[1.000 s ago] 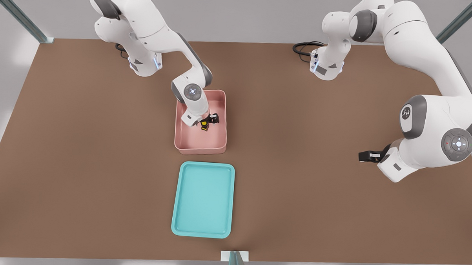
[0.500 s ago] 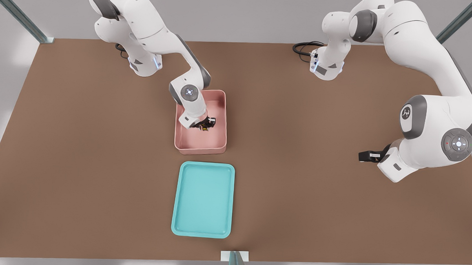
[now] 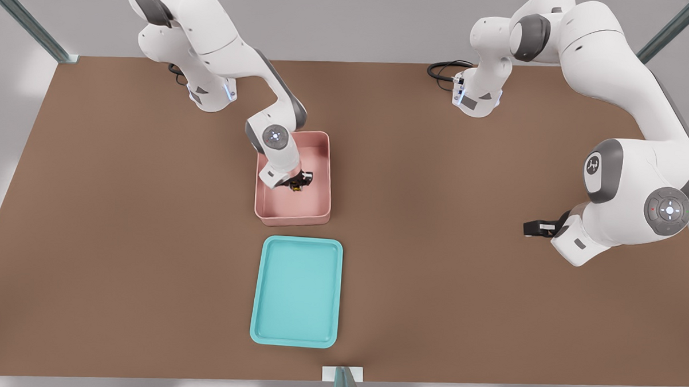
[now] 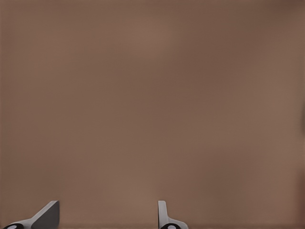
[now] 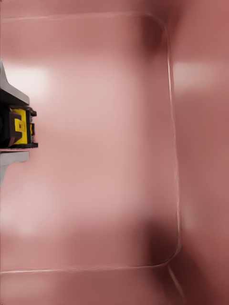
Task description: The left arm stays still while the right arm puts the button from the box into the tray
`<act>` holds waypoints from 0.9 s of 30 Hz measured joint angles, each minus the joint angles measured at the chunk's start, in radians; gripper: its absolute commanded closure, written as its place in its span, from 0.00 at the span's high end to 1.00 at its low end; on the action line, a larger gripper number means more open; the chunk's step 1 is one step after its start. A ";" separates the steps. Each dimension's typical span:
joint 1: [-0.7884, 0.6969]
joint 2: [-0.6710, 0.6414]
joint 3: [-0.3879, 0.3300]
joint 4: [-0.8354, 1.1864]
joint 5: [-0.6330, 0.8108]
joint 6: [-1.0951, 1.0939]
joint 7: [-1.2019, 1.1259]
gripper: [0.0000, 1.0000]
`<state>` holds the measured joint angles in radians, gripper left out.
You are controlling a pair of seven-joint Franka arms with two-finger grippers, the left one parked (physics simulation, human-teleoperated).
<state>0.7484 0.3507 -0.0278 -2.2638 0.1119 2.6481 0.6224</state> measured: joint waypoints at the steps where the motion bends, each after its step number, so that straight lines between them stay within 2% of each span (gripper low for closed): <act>1: -0.002 -0.011 -0.005 0.026 0.001 -0.022 -0.001 0.45; 5: -0.030 -0.027 -0.029 0.195 0.004 -0.143 -0.007 0.46; 8: -0.085 0.007 -0.057 0.363 0.031 -0.235 -0.026 0.46; 11: -0.121 0.131 -0.065 0.555 0.054 -0.293 -0.054 0.46; 14: -0.141 0.336 -0.068 0.796 0.083 -0.322 -0.084 0.46; 19: -0.221 0.537 -0.070 1.009 0.116 -0.321 -0.150 0.46; 20: -0.227 0.566 -0.068 1.036 0.119 -0.312 -0.162 0.80; 21: -0.231 0.582 -0.066 1.052 0.128 -0.305 -0.172 1.00; 25: -0.234 0.588 -0.076 1.159 0.179 -0.369 -0.206 1.00; 27: -0.231 0.482 -0.075 1.191 0.174 -0.484 -0.220 1.00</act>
<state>0.5175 0.8328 -0.1024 -1.0729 0.2859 2.1645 0.4019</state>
